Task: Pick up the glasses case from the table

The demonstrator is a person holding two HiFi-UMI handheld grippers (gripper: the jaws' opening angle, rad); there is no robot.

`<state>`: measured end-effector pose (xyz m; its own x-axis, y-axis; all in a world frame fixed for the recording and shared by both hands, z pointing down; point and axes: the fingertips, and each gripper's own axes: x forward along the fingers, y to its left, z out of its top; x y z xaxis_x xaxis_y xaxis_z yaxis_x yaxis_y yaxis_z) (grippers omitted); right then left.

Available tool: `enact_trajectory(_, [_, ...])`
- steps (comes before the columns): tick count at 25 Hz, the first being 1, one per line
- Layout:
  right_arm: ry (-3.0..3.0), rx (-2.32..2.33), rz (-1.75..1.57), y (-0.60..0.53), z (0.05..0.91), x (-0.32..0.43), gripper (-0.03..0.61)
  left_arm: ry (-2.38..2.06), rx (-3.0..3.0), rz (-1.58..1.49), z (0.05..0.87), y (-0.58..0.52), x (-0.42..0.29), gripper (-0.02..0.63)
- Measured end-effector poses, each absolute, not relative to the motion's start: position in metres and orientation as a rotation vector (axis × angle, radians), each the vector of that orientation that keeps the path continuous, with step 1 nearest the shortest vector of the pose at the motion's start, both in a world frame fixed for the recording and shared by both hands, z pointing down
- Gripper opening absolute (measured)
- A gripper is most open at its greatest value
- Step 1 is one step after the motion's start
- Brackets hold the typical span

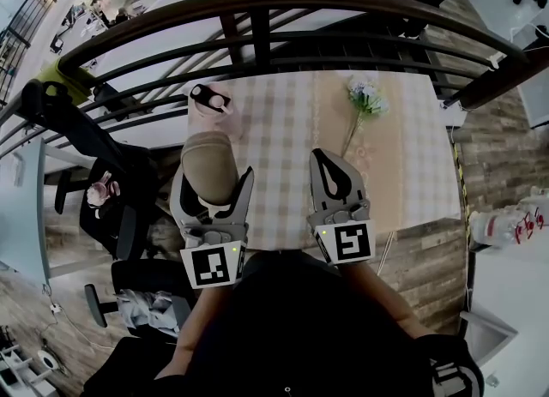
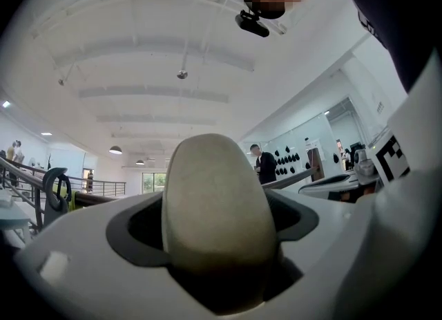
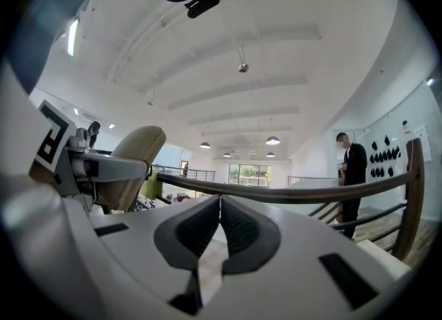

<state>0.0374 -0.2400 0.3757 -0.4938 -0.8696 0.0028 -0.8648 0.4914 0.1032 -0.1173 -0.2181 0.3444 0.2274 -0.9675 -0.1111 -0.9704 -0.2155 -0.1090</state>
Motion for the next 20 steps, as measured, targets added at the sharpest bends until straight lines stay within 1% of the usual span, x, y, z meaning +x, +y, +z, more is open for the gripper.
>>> enact_trajectory(20, [-2.656, 1.547, -0.120, -0.2369, 0.3759, 0.0382, 0.012, 1.887, -2.307, 0.004, 0.3412, -0.2179, -0.1277, 0.436])
